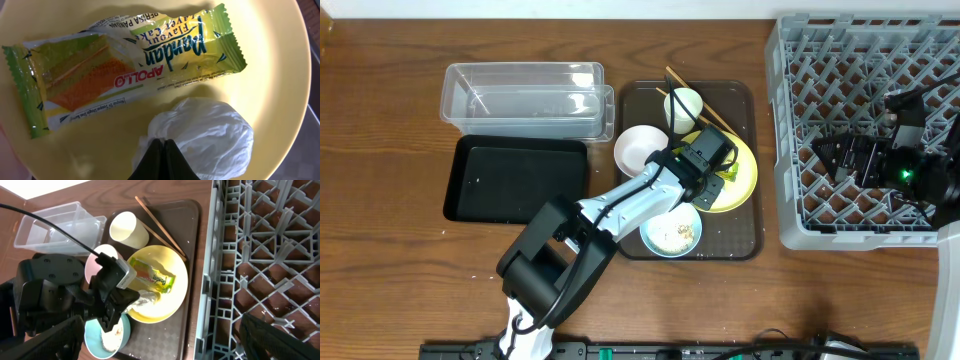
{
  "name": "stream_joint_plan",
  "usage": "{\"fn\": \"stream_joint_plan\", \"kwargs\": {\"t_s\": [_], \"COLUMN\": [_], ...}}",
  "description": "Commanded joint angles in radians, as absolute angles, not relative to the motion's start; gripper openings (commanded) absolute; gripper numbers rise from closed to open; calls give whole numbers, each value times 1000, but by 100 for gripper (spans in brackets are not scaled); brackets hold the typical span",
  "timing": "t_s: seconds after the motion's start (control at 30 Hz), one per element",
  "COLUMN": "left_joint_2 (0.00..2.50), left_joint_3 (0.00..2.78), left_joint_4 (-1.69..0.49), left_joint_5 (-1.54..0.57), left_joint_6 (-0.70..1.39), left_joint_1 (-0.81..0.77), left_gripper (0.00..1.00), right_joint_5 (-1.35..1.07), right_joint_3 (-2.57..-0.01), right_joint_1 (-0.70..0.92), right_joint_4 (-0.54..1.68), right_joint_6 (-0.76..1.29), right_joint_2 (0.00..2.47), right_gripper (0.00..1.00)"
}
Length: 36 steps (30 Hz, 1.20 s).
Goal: Sort waste into correct bins and load items into the dishwasher rack
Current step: 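Carry the wrapper with the left gripper and drop it into the clear bin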
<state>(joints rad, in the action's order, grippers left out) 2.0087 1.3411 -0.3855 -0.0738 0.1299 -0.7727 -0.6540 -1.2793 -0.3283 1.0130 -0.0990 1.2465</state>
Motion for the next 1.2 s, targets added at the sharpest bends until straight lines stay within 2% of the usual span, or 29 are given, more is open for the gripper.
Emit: {"fn": "stream_joint_plan", "kwargs": {"t_s": [0.0,0.33,0.6,0.8,1.0,1.17], "left_joint_2": [1976,1703,1616,1649,1744,1845], "left_joint_3": [1353,1444,1442,1439,1438,1438], "left_joint_4": [-403,-568,-738,-585,-419,-377], "left_joint_5": [-63,-63,-63,-62,-62,-62], "left_joint_6": [125,125,111,-45,-152,-173], "left_joint_1": [-767,-682,-449,-256,-150,-108], "left_gripper": [6,6,6,6,6,6], "right_joint_5": [-653,-651,-651,-651,-651,-651], "right_joint_3": [-1301,-1301,-1301,-1301,-1301,-1301], "right_joint_1": [-342,-342,-342,-342,-342,-342], "right_joint_4": [1015,1015,1013,1010,1015,1014], "right_joint_6": [-113,-112,-109,-109,-109,-109], "right_joint_2": [1242,1242,1242,1242,1242,1242], "right_gripper": [97,96,97,96,96,96]}}
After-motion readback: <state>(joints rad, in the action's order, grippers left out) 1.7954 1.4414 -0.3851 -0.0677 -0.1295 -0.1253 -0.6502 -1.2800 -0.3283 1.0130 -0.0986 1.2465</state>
